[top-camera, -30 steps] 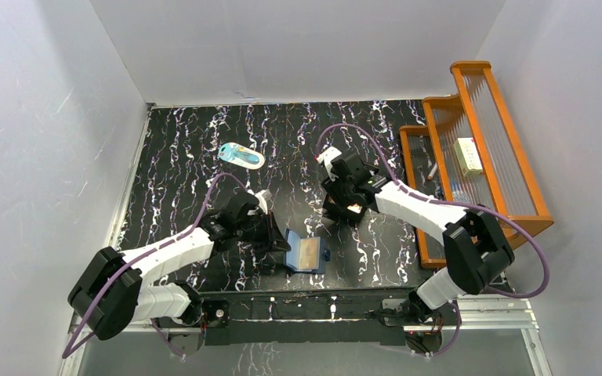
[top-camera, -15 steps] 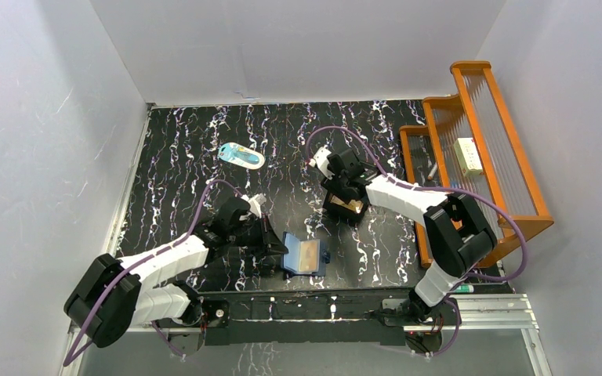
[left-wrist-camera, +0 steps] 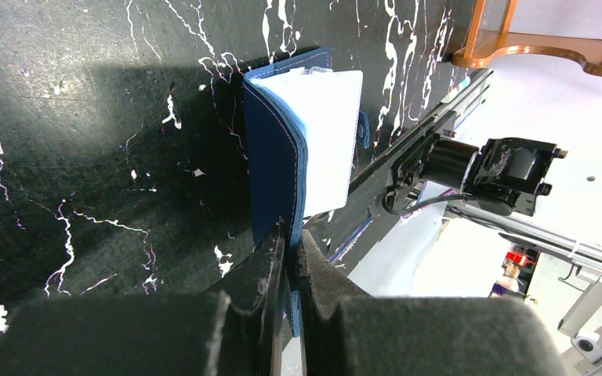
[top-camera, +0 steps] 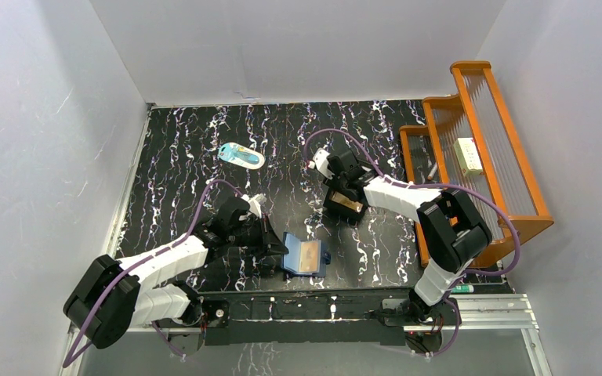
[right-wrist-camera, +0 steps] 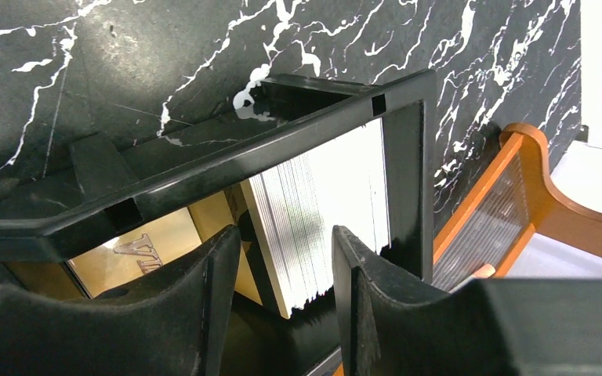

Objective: Put the credit cards into the card holder
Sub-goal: Pick up the credit card from the storage box.

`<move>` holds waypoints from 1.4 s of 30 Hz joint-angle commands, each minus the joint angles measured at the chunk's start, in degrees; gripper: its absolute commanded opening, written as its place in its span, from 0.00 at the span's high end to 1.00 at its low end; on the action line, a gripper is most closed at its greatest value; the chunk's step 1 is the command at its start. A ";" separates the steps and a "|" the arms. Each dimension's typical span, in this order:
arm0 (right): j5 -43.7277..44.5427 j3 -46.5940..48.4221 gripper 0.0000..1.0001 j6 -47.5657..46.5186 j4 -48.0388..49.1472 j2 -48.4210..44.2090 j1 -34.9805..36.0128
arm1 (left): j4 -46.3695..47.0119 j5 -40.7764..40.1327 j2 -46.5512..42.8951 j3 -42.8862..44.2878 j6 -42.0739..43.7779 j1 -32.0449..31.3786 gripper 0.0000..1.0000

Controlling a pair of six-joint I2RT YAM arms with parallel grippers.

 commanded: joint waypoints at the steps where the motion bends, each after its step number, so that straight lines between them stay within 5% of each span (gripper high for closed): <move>1: 2.48 -0.60 0.47 -1.10 4.36 -1.01 -0.48 | 0.41 1.74 -2.04 -0.42 0.42 0.20 1.00; 28: 1.00 0.60 0.65 0.82 2.85 -3.92 -2.25 | 0.06 1.37 -1.41 0.23 0.28 0.18 1.00; 42: -4.54 3.56 0.95 5.48 -6.10 -5.94 -2.35 | -0.48 0.40 -1.24 -0.18 0.57 0.16 1.00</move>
